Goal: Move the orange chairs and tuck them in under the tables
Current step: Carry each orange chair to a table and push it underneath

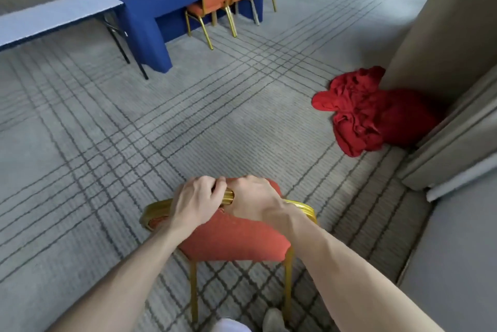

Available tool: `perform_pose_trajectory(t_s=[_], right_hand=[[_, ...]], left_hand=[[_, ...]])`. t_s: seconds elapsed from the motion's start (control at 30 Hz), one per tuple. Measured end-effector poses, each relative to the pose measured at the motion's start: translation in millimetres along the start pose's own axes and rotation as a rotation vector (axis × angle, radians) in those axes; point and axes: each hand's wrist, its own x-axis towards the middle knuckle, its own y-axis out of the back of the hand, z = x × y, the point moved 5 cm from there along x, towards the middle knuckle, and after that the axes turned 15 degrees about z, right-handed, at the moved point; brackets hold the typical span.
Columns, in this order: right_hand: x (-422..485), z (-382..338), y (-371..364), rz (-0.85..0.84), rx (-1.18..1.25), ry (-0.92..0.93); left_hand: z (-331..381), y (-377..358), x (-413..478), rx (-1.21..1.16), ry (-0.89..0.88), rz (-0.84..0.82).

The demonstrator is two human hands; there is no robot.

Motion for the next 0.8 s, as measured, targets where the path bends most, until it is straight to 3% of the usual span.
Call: perform_pose_trajectory(t_s=[0.17, 0.47, 0.6, 0.8], right_hand=[[65.4, 18.7, 10.3, 0.012, 0.052, 0.063], [197.6, 75.7, 33.5, 0.056, 0.072, -0.003], [272.7, 114.1, 45.0, 0.092, 0.059, -0.081], [392.7, 165.6, 47.7, 0.149, -0.064, -0.284]], left_hand=[[-6.6, -9.3, 61.8, -0.009, 0.064, 0.077], [-12.3, -45.1, 201.0, 0.001, 0.031, 0.133], [-13.6, -75.1, 287.8, 0.041, -0.028, 0.174], [-27.7, -133.7, 421.1, 0.011, -0.038, 0.054]])
